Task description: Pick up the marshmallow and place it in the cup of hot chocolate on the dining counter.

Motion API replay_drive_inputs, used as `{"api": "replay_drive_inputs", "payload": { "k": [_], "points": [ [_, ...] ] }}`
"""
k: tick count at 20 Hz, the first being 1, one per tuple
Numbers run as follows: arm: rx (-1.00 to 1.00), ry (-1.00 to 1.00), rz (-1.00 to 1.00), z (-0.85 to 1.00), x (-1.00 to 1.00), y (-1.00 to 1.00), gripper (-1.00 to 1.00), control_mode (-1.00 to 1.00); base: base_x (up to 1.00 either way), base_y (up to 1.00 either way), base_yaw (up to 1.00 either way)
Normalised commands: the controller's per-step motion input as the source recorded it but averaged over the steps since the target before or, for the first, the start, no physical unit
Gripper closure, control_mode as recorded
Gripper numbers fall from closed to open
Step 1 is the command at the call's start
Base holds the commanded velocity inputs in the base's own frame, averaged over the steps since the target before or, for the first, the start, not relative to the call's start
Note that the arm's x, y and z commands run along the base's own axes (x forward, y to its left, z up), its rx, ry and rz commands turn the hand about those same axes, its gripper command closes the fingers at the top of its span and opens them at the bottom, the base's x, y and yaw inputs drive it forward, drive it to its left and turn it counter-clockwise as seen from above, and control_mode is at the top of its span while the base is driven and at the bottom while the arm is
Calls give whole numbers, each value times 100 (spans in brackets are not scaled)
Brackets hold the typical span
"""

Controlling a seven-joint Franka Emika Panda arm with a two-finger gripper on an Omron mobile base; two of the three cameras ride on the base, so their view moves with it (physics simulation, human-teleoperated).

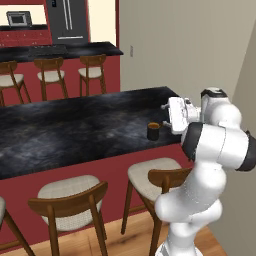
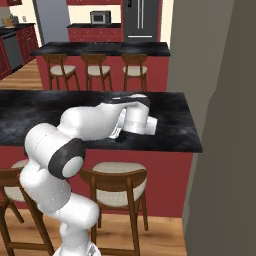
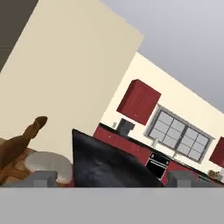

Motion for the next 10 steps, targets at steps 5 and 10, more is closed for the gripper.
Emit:
{"api": "replay_drive_inputs", "payload": {
  "k": [5,10],
  "points": [
    [-2,-38,8,100,-100,16,-100,-100,0,0,0],
    [-3,-45,8,94,-100,15,-100,-100,0,0,0]
  ]
}}
